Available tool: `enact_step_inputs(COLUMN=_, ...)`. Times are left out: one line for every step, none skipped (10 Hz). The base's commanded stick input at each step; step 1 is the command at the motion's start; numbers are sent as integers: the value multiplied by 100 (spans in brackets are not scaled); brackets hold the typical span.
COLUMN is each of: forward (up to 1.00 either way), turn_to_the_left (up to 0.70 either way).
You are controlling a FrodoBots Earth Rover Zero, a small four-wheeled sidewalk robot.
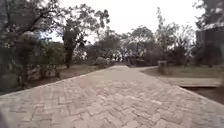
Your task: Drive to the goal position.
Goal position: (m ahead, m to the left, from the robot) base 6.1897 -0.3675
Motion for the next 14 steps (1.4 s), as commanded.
enact_step_inputs(forward=70, turn_to_the_left=0)
enact_step_inputs(forward=70, turn_to_the_left=0)
enact_step_inputs(forward=70, turn_to_the_left=0)
enact_step_inputs(forward=70, turn_to_the_left=0)
enact_step_inputs(forward=70, turn_to_the_left=0)
enact_step_inputs(forward=70, turn_to_the_left=0)
enact_step_inputs(forward=70, turn_to_the_left=-6)
enact_step_inputs(forward=70, turn_to_the_left=-30)
enact_step_inputs(forward=70, turn_to_the_left=-24)
enact_step_inputs(forward=70, turn_to_the_left=0)
enact_step_inputs(forward=70, turn_to_the_left=0)
enact_step_inputs(forward=70, turn_to_the_left=0)
enact_step_inputs(forward=70, turn_to_the_left=0)
enact_step_inputs(forward=70, turn_to_the_left=0)
